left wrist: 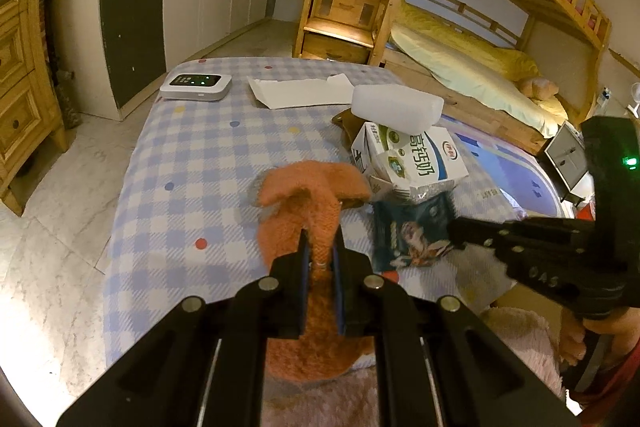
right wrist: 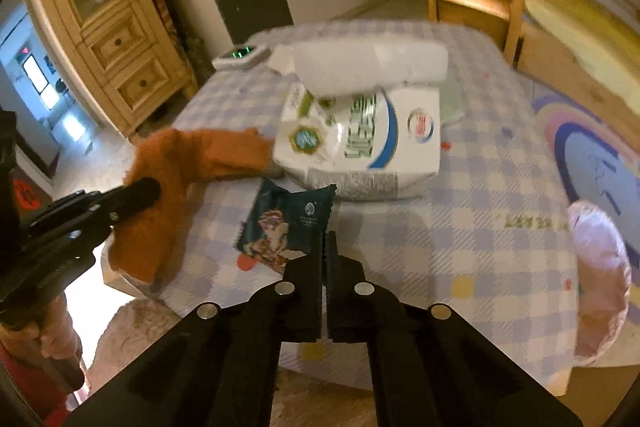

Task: Collect trash
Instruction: 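Lift the orange glove with the left gripper while the right grasps the dark snack wrapper, then carry the glove and wrapper over the wastebasket and open both grippers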

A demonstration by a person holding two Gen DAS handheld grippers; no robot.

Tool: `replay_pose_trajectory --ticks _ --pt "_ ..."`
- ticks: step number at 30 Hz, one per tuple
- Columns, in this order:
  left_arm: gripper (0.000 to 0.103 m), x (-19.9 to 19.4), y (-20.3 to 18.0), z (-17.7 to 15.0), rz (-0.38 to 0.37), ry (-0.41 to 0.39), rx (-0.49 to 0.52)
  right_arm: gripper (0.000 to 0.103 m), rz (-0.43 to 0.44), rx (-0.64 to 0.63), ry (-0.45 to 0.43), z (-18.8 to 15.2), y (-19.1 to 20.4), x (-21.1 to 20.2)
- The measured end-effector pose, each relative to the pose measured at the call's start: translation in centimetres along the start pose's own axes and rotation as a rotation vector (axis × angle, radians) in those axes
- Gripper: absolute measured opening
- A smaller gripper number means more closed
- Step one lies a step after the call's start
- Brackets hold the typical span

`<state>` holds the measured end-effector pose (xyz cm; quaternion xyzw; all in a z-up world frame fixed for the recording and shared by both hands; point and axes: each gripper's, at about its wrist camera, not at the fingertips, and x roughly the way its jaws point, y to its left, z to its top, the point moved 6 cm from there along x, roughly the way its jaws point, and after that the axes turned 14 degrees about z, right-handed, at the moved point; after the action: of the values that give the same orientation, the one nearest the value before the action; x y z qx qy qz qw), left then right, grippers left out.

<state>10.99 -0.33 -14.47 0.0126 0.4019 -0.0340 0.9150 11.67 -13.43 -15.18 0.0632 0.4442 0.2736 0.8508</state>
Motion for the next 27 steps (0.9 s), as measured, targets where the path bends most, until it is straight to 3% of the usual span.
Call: replay_pose_trajectory --ticks 8,13,19,27 --pt "0.008 -4.7 -1.0 1.6 -0.006 -0.103 0.012 0.000 -0.065 0.014 -0.184 1.2 -0.5 -7.3" --pt "0.008 -7.8 -3.5 2.8 -0.068 -0.169 0.060 0.000 -0.095 0.035 -0.264 1.1 -1.6 -11.0" --pt "0.008 -8.5 -8.4 3.6 -0.159 -0.171 0.126 0.000 -0.152 0.071 -0.319 -0.2 -3.8 -13.9" --pt "0.008 -6.4 -18.8 4.4 -0.299 -0.143 0.253 0.000 -0.269 0.182 -0.382 -3.0 -9.6 -18.6"
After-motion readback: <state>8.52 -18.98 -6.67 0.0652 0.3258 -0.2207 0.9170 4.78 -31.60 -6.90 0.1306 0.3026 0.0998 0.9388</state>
